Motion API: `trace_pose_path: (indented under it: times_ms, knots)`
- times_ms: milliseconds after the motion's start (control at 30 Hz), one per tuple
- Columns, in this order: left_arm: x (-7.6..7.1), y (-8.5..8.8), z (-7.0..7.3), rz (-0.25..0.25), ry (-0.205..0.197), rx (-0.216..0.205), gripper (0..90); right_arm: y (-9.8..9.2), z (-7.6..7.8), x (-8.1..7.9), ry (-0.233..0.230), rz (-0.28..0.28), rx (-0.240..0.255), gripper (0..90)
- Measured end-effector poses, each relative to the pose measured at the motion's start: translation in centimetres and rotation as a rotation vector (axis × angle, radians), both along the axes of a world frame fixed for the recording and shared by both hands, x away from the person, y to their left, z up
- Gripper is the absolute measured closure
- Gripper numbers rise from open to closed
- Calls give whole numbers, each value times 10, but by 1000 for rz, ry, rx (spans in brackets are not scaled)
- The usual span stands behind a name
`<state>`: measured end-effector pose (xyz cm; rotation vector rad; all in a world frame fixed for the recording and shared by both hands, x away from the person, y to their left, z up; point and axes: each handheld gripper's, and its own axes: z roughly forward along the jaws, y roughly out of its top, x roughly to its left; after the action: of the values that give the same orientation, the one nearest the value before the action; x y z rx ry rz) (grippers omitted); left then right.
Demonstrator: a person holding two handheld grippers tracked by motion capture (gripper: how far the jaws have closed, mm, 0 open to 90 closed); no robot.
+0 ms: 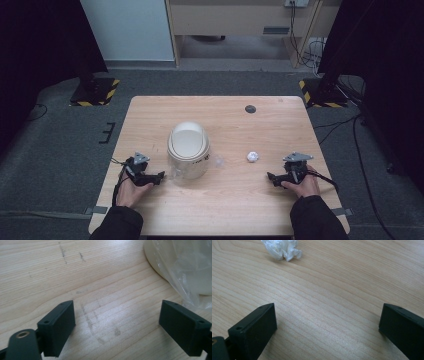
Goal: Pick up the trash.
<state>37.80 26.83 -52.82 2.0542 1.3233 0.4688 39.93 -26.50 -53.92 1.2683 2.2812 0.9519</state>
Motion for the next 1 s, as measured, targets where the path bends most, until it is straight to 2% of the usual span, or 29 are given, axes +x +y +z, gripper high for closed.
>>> trace_pose_path:
  times_ms: [67,133,167,200,267,367,400,433,467,500,533,567,733,767,800,833,867,1000]
  knots:
    - [0,2,2,14,-12,-12,145,0,0,0,0,0,0,15]
    - [-1,3,6,36,-27,-43,153,0,0,0,0,0,0,15]
    - [-2,5,11,57,-47,-81,155,0,0,0,0,0,0,15]
    - [-2,5,11,57,-47,-81,156,0,0,0,0,0,0,15]
    - [-3,7,15,66,-69,-115,157,0,0,0,0,0,0,15]
    - [-5,9,22,75,-105,-138,158,0,0,0,0,0,0,15]
    - [-5,10,25,77,-119,-146,159,0,0,0,0,0,0,15]
    - [-6,12,29,85,-152,-160,159,0,0,0,0,0,0,15]
    - [-6,12,29,85,-152,-160,162,0,0,0,0,0,0,15]
    - [-7,14,33,99,-182,-182,165,0,0,0,-1,1,-1,14]
    - [-7,14,33,99,-182,-182,167,0,0,0,-1,1,-1,14]
    - [-8,17,37,114,-206,-206,171,0,0,0,-2,1,-1,14]
    - [-11,21,46,133,-267,-233,183,0,0,0,-1,2,-1,12]
    - [-12,21,49,136,-284,-246,189,0,0,0,-1,2,-1,11]
    - [-14,22,55,149,-324,-282,197,0,0,0,-2,3,-2,10]
    - [-15,22,57,154,-343,-299,197,0,0,0,-1,3,-2,10]
    - [-15,22,57,154,-343,-299,197,0,0,0,-1,3,-2,10]
    - [-20,22,67,167,-410,-356,203,0,0,0,-1,3,-2,10]
